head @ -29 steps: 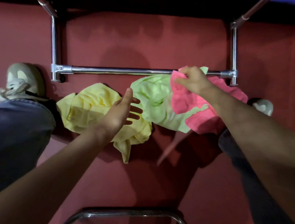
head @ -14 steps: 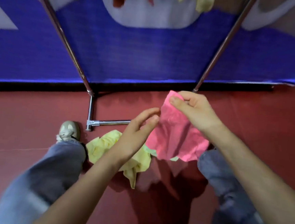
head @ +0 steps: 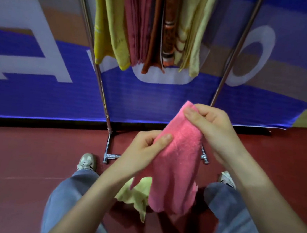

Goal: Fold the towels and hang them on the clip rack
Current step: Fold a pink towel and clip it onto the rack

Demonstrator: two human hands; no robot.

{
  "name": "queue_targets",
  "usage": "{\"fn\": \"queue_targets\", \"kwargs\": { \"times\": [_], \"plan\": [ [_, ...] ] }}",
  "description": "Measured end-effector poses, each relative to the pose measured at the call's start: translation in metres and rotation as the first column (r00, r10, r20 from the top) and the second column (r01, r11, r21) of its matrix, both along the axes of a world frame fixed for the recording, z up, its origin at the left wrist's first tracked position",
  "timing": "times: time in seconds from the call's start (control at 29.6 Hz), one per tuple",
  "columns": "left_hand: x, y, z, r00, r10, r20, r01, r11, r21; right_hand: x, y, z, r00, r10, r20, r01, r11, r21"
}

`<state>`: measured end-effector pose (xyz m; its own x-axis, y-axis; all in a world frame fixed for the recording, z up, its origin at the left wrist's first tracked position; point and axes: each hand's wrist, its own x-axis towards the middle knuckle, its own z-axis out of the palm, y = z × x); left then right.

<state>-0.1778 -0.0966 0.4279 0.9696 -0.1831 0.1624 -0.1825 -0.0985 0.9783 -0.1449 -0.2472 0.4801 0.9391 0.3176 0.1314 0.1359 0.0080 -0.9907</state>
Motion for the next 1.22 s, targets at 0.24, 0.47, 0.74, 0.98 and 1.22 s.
{"fn": "queue_targets", "kwargs": {
  "times": [0.24, 0.47, 0.74, 0.98, 1.22],
  "plan": [
    [-0.034, 0.019, -0.005, 0.993, 0.020, -0.115, -0.015, 0.999, 0.048, -0.023, -0.028, 0.017, 0.979, -0.204, -0.007, 0.203, 0.975, 0.092],
    [-0.056, 0.056, -0.015, 0.915, -0.172, -0.364, 0.228, 0.967, 0.115, -0.027, -0.060, 0.007, 0.929, -0.349, -0.126, 0.368, 0.909, 0.195],
    [-0.059, 0.096, -0.027, 0.884, -0.157, -0.440, 0.240, 0.961, 0.138, -0.024, -0.097, -0.014, 0.863, -0.481, -0.157, 0.504, 0.845, 0.180],
    [-0.061, 0.090, -0.035, 0.851, 0.057, -0.522, -0.039, 0.998, 0.044, -0.024, -0.103, -0.040, 0.855, -0.496, -0.152, 0.513, 0.852, 0.106],
    [-0.052, 0.033, -0.031, 0.795, 0.107, -0.597, -0.207, 0.973, -0.102, -0.049, -0.056, -0.081, 0.921, -0.371, -0.123, 0.369, 0.929, -0.035]
  ]
}}
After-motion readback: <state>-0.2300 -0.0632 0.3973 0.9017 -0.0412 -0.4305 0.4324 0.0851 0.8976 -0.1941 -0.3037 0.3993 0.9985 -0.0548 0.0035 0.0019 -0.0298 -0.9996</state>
